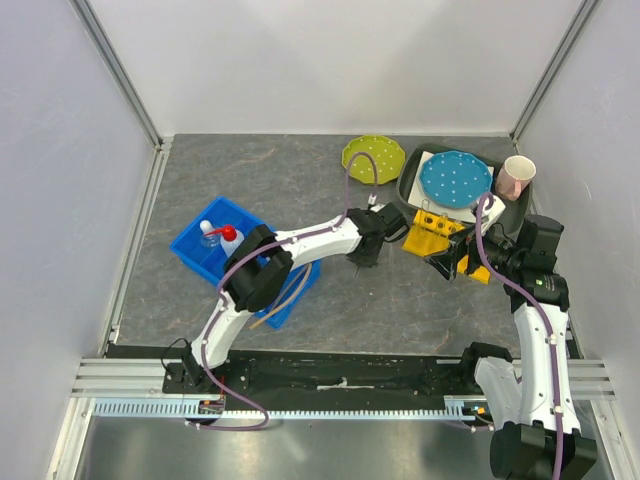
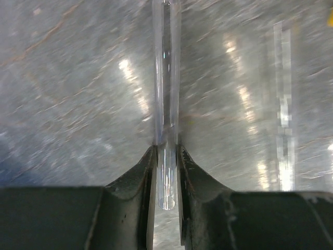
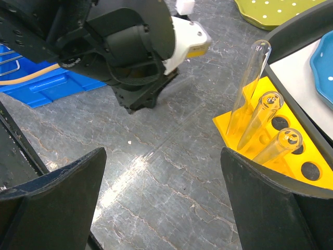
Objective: Organize the chemistry lab equipment
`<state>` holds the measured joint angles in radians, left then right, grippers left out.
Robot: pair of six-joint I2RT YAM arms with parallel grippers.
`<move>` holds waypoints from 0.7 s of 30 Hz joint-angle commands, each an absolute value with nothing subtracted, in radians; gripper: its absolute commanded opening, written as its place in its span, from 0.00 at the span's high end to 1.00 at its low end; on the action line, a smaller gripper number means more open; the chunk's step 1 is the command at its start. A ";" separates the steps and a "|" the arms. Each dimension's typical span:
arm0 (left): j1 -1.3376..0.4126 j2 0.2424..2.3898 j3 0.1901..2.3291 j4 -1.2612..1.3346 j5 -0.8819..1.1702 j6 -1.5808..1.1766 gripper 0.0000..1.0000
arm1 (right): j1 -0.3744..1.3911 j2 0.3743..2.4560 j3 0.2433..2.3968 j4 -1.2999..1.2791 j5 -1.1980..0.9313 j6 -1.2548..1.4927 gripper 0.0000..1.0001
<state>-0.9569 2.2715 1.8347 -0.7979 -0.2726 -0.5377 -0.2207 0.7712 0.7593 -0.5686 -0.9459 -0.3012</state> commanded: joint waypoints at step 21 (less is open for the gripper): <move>-1.048 1.350 0.874 0.136 -0.009 -0.362 0.83 | -0.209 1.067 1.070 -1.078 -1.199 -0.665 0.02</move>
